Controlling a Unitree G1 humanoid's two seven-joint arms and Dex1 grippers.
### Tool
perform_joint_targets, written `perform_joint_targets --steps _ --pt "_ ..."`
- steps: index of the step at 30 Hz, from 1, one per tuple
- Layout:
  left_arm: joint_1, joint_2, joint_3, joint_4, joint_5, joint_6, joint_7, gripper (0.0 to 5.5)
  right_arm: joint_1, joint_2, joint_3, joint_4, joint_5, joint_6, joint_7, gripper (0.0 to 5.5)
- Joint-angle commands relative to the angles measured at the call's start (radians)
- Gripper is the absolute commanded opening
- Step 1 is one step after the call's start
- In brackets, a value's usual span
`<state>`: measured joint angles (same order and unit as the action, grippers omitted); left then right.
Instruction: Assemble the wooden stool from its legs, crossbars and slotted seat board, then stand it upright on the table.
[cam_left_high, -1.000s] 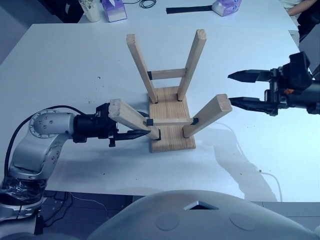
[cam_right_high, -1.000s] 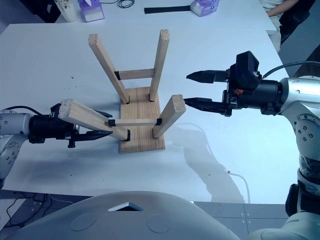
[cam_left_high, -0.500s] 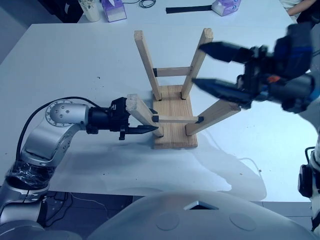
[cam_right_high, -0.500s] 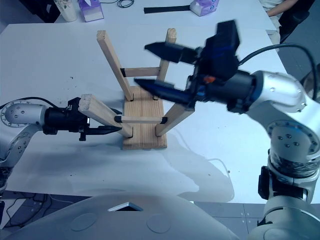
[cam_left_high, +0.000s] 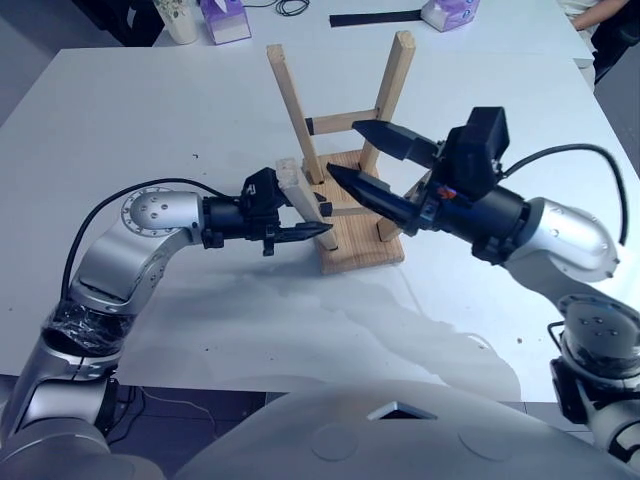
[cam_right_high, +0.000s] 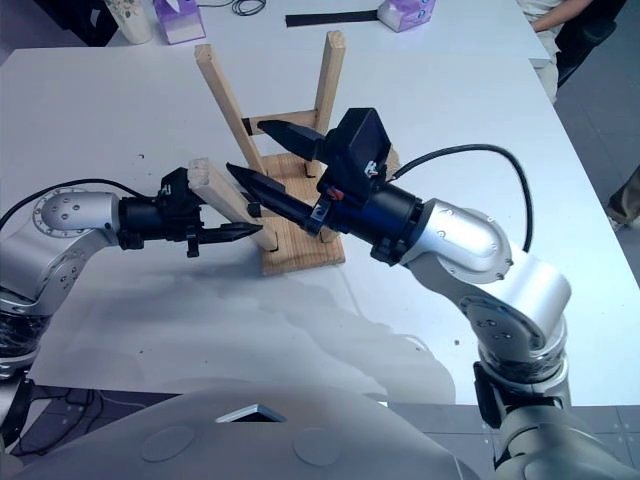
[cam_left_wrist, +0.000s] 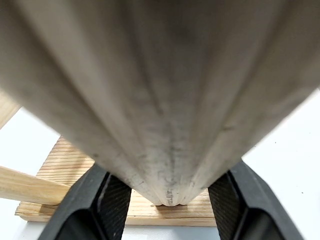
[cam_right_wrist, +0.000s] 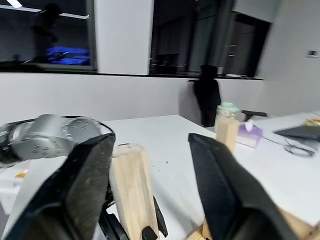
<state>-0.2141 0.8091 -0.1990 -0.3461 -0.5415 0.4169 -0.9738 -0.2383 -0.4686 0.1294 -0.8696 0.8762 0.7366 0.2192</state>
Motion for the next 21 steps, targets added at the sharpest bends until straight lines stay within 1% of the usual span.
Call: perform_joint_targets --steps 1,8,11,15,18,21 --pt "0.022 0.021 -0.038 0.040 0.085 0.080 0.026 2.03 0.050 0.040 0.055 0.052 -0.137 -0.053 -0.034 2.01" --pt "-0.003 0.014 -0.044 0.045 0.080 0.091 0.021 2.03 0.105 0.104 0.123 0.158 -0.304 -0.140 -0.020 1.97" --pt "-0.014 0.013 -0.049 0.051 0.080 0.094 0.013 2.03 0.196 0.115 0.200 0.288 -0.365 -0.158 0.016 1.97" --pt "-0.040 0.012 -0.063 0.065 0.083 0.096 -0.003 2.03 0.275 0.103 0.311 0.469 -0.492 -0.235 0.076 1.97" --pt "-0.059 0.010 -0.066 0.077 0.084 0.095 -0.012 2.03 0.292 0.097 0.322 0.548 -0.542 -0.278 0.104 1.97" --pt "-0.056 0.011 -0.067 0.075 0.085 0.094 -0.014 2.03 0.278 0.082 0.312 0.572 -0.579 -0.314 0.130 1.97"
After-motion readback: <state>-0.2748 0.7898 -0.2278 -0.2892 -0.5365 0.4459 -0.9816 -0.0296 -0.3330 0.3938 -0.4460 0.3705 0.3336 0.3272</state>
